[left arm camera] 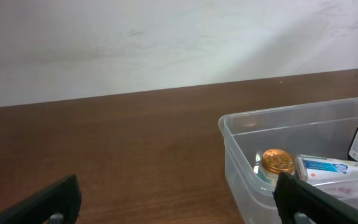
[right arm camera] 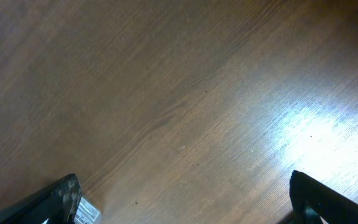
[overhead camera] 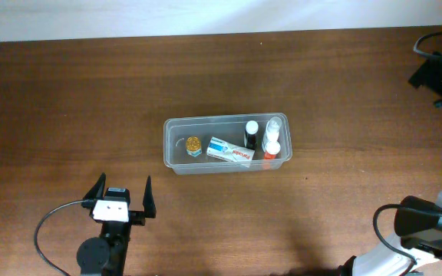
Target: Pack container
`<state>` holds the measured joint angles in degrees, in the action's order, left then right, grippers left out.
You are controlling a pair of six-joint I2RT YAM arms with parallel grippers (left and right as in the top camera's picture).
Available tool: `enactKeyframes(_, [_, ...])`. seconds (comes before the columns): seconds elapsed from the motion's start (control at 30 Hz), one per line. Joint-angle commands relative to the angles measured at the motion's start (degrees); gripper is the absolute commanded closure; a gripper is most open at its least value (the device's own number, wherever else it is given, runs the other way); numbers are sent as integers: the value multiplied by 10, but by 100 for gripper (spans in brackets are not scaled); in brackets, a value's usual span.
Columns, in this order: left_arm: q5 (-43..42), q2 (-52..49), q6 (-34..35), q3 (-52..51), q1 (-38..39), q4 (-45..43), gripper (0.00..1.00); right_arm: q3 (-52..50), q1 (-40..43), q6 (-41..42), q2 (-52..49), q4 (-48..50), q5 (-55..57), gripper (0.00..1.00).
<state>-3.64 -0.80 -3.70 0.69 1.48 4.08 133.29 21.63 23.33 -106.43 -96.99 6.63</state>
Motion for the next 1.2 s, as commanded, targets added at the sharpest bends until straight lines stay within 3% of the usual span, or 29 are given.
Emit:
enactKeyframes(0.0, [6, 5, -11, -2, -3, 4, 1, 3, 2, -4, 2, -3, 5, 2])
enactKeyframes(0.8, [6, 5, -11, -2, -3, 4, 1, 3, 1, -4, 2, -3, 5, 2])
enactKeyframes(1.17, [6, 5, -11, -2, -3, 4, 1, 3, -80, -4, 82, -3, 5, 2])
